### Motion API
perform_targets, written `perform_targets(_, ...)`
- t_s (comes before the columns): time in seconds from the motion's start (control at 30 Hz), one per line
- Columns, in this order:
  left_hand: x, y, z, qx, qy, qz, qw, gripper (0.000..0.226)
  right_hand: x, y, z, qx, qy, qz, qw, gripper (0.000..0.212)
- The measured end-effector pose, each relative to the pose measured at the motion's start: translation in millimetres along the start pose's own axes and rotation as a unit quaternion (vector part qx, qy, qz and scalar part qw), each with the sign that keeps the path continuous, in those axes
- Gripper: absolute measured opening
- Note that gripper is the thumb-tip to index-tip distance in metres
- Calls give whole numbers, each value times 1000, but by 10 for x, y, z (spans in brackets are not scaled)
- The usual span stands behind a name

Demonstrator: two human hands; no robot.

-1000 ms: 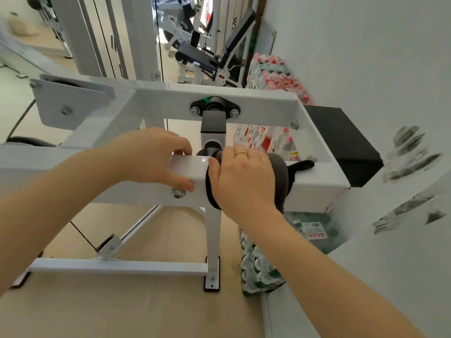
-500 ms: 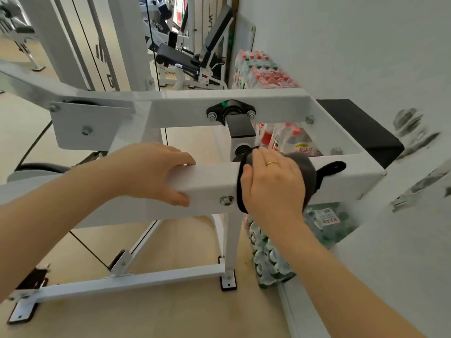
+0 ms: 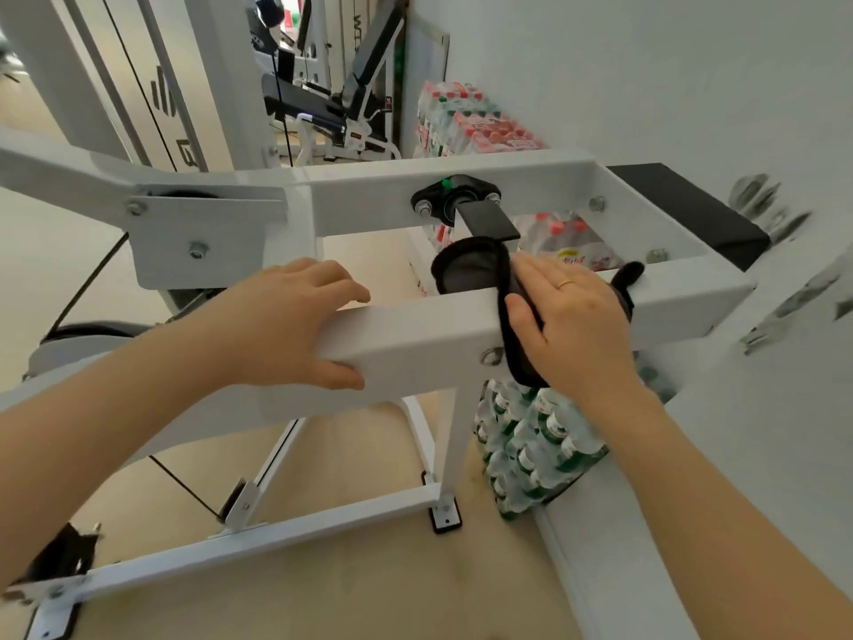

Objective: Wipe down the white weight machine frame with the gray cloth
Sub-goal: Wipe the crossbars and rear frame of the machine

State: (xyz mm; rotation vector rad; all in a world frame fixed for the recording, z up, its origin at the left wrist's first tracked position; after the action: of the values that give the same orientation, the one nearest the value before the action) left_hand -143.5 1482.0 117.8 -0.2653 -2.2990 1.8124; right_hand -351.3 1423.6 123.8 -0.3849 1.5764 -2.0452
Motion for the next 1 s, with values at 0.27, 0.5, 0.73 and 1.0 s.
perform_targets(0.27,-337,70,-379,27,-55,-33,998,105,-1053,193,38,11,-81,-11,997,48)
perform_targets(0.5,-765,225,-834,-1,-147,-104,984,71,-1626,293,48,-19,-196,-16,980,52)
perform_targets(0.73,-857,245,-838,-7,-127,-110,986,55,-1282,163,765,-96,-127,207,965,25)
perform_targets(1.0,-939,270,-787,-36,-106,-146,983,61,-1559,-113,1231,-86,-252,233,936,20)
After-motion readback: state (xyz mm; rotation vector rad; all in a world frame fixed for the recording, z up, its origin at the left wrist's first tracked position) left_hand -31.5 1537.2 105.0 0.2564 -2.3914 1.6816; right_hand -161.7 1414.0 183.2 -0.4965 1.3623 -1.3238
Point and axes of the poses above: each hand's wrist, its own z-axis towards the middle knuckle, its own y-axis out of the palm, x = y × z, the point moved 7 cm from there along z, towards the middle knuckle, and after that the axes turned 15 degrees about -x, right-handed, at the moved point
